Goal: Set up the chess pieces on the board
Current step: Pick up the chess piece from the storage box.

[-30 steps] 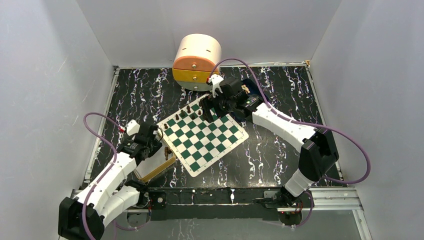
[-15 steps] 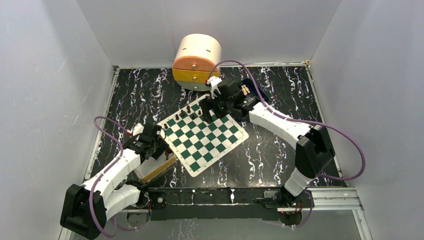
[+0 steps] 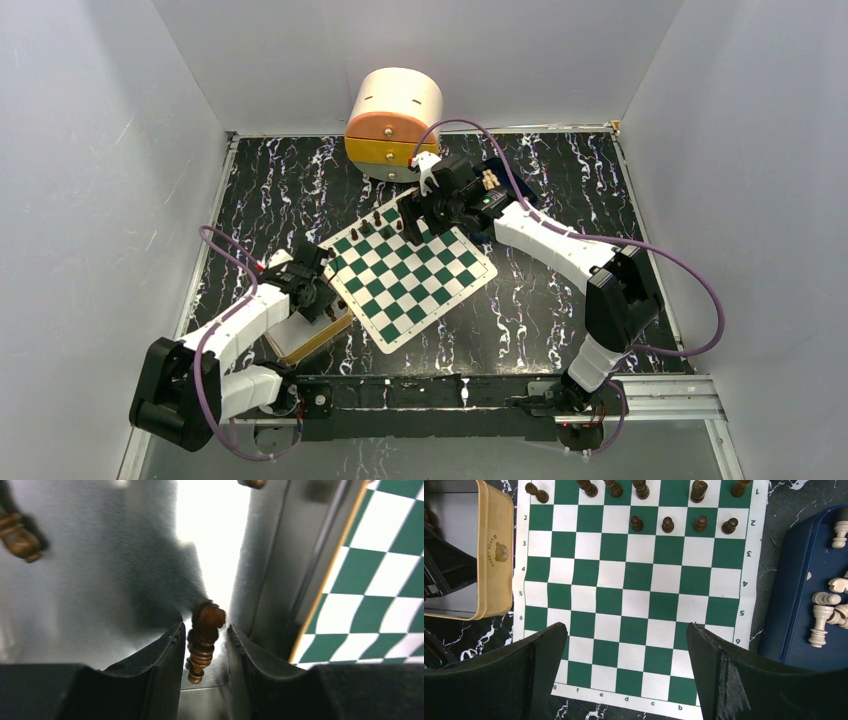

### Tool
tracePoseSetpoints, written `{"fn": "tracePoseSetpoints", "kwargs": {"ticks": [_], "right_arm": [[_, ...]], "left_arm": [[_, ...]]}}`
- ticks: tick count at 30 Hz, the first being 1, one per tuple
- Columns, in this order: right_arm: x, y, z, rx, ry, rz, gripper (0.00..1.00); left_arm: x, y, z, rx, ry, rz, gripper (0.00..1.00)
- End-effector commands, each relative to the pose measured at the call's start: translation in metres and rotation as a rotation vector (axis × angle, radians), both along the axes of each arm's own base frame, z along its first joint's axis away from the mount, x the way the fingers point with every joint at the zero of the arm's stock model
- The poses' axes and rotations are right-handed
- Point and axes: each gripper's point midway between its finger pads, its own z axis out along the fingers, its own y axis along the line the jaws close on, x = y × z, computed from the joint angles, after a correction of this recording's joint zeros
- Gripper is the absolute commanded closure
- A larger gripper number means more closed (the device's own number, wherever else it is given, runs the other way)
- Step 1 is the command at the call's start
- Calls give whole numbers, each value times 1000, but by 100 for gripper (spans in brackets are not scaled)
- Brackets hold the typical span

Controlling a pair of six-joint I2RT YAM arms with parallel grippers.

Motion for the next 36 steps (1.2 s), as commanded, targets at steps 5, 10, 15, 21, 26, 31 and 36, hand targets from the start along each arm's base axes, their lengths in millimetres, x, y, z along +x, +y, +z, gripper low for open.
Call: {"fn": "tracePoseSetpoints", "kwargs": {"ticks": [5, 10, 15, 21, 26, 31, 36], "right_arm": [[9, 6, 24, 49, -52, -3, 1], [8, 7, 24, 52, -47, 1, 1], [7, 7, 25, 56, -48, 4, 1], [6, 6, 24, 57, -52, 2, 1], [6, 6, 25, 59, -52, 4, 1], [7, 5, 27, 61, -60, 0, 1], [12, 2, 27, 55, -78, -35, 1]], "left_arm": [[-10, 45, 14, 212, 0, 58, 70], [-5, 38, 12, 159, -45, 82, 71], [-4, 38, 8, 156, -51, 76, 67], [-11, 38, 1, 150, -16, 98, 67], [-12, 38, -2, 144, -9, 120, 64], [-10, 35, -6, 132, 3, 137, 65], [-7, 35, -5, 136, -2, 147, 78]]}}
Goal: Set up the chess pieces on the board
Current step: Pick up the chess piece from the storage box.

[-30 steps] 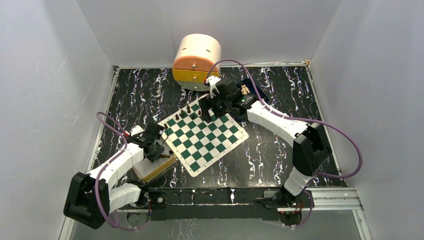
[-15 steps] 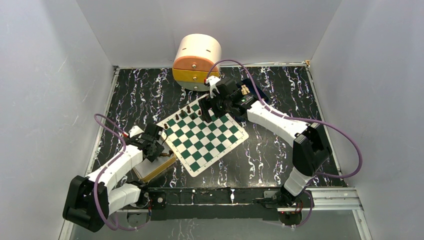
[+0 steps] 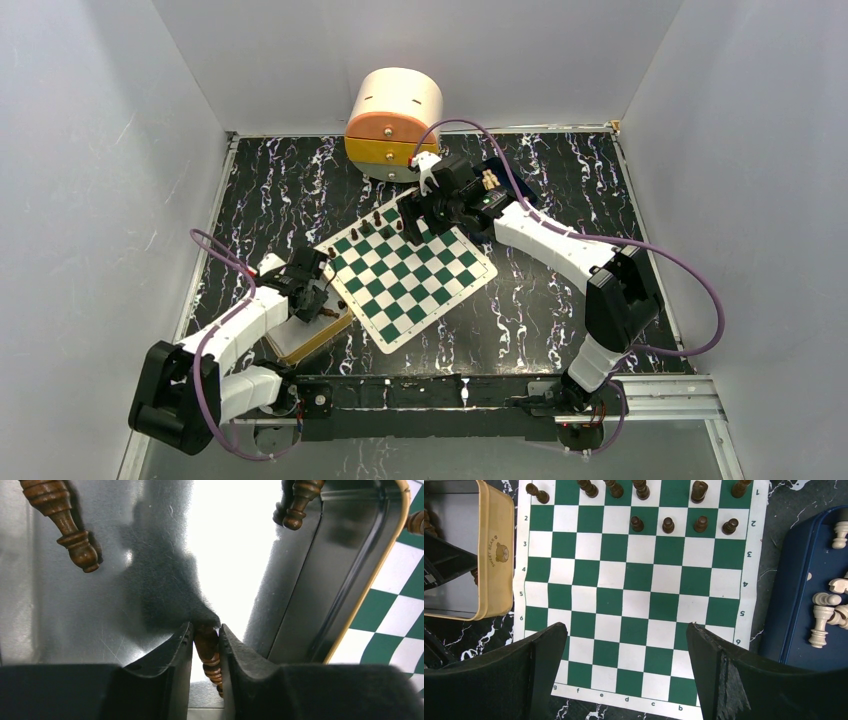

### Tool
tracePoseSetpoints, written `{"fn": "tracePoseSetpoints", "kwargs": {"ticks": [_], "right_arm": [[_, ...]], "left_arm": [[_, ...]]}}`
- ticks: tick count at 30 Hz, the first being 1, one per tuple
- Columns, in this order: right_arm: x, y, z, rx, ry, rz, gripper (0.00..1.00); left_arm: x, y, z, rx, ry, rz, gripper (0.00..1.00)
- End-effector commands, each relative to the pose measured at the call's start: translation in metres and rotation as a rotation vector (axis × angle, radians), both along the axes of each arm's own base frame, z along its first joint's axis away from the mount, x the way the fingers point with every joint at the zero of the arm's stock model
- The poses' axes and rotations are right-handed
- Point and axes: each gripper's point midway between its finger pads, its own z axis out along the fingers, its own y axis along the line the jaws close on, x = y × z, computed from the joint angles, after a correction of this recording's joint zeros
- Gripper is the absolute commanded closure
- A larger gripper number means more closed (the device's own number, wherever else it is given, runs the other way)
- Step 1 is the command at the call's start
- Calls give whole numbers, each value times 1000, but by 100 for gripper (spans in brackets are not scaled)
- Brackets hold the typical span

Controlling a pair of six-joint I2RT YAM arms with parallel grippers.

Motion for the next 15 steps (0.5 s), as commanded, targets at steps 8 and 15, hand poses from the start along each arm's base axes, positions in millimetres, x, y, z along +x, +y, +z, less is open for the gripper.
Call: {"fn": "tracePoseSetpoints", "kwargs": {"ticks": [8, 15], "right_arm": [[21, -4, 51, 108, -104, -149, 1], [-4, 15, 53, 218, -41, -19, 2]], "left_arm": [[18, 18, 36, 91, -91, 51, 100], [31, 26, 72, 139, -186, 38, 100]]}}
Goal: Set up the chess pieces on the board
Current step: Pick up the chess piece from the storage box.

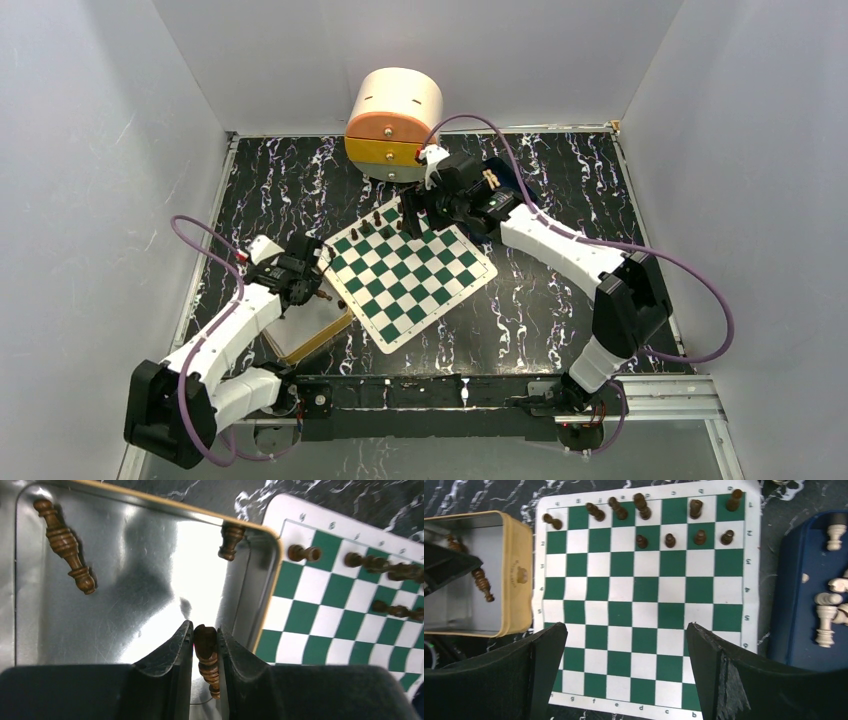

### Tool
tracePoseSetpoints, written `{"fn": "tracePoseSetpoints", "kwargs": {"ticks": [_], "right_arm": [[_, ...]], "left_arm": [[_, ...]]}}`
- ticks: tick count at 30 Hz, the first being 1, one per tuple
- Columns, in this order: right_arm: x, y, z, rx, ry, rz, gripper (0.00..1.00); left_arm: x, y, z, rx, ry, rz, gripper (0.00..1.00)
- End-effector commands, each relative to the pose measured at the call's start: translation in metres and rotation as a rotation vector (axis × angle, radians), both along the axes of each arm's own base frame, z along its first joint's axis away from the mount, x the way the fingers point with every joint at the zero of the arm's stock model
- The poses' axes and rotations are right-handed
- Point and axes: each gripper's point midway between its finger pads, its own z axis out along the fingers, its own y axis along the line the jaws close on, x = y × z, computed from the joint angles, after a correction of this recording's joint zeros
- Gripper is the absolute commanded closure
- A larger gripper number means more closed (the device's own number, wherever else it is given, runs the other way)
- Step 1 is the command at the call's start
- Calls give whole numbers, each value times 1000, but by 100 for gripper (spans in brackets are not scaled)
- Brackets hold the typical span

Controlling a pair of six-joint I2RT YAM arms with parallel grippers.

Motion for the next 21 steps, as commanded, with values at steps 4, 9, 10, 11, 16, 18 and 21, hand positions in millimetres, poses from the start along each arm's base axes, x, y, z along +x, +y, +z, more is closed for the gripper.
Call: {"fn": "tracePoseSetpoints", "kwargs": {"ticks": [4, 9, 10, 11, 16, 18, 21], "right_arm": [[-34, 38, 42, 302, 55, 165, 15], [-56, 63, 47, 461, 162, 265, 32], [-57, 67, 48, 479, 163, 275, 34], [-60, 71, 47, 490, 146, 292, 35], [-68, 91, 34, 449, -132, 418, 34], [-68, 94, 32, 429, -323, 456, 32], [-77, 100, 45, 414, -660, 560, 31]], "left_arm": [[11, 19, 47, 94, -114, 6, 100], [15, 16, 70, 87, -177, -36, 100], [15, 17, 74, 83, -188, -36, 100], [14, 16, 77, 71, -199, -34, 100], [12, 2, 95, -41, -256, -35, 100], [11, -5, 100, -90, -270, -36, 100], [9, -15, 105, -163, -281, -37, 100]]}}
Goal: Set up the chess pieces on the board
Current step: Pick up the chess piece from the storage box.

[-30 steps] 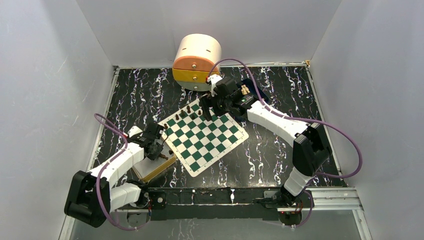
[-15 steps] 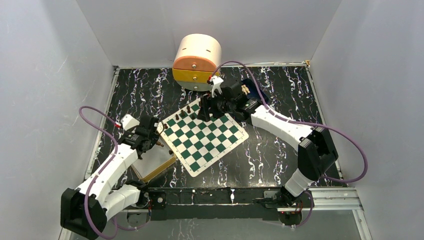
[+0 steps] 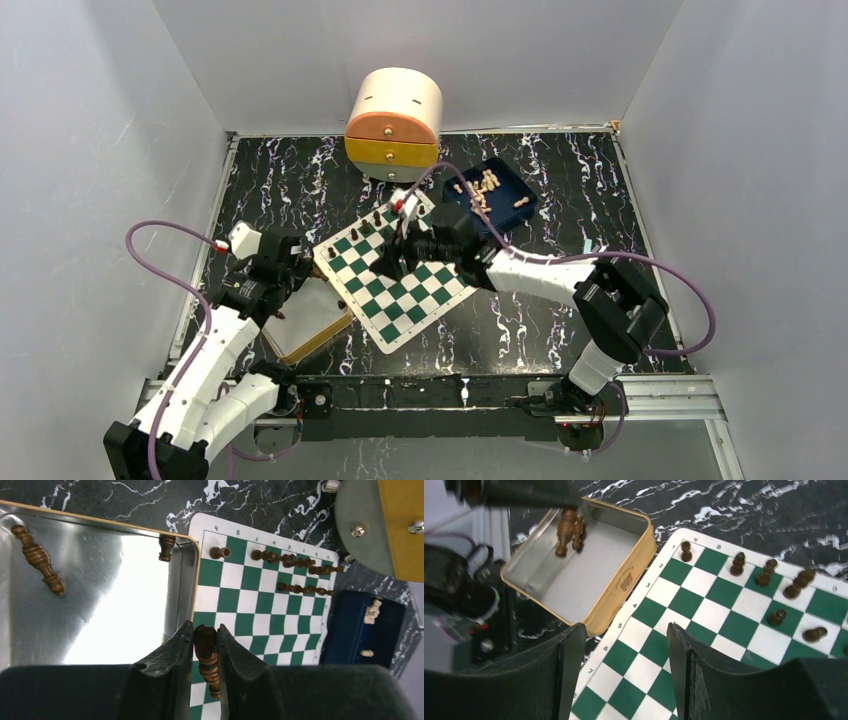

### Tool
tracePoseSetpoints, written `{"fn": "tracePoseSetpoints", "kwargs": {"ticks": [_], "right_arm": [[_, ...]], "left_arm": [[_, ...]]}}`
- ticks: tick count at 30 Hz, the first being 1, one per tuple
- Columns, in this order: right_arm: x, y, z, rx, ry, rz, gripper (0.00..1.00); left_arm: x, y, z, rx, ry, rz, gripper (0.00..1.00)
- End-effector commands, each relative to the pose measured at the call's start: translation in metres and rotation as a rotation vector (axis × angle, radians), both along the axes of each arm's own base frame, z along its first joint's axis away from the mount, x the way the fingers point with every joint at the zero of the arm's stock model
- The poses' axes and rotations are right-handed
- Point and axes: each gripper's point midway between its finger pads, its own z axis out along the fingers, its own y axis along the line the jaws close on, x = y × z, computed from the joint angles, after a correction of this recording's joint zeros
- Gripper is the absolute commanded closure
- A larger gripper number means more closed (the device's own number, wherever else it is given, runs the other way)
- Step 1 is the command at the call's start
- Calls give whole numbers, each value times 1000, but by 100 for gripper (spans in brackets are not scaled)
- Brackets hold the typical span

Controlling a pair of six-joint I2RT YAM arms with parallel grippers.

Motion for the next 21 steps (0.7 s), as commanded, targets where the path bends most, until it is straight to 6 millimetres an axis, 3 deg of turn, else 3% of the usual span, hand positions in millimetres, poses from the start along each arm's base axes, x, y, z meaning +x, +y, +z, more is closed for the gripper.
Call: {"fn": "tracePoseSetpoints", "kwargs": {"ticks": [1, 6, 9, 13, 21], "right_arm": [[0, 15, 50, 186, -601, 63, 30], [-27, 19, 53, 294, -901, 185, 31], [-33, 24, 53, 328, -1012, 198, 32], [-38, 31, 53, 351, -1107, 214, 41], [-56, 47, 37, 310, -1212, 312, 41]], "left_arm": [[-3, -13, 18, -121, -30, 1, 100], [-7, -27, 21, -219, -35, -13, 100], [-8, -33, 22, -259, -33, -18, 100], [-10, -37, 23, -286, -30, -23, 100], [-12, -38, 21, -312, -29, -11, 100]]}}
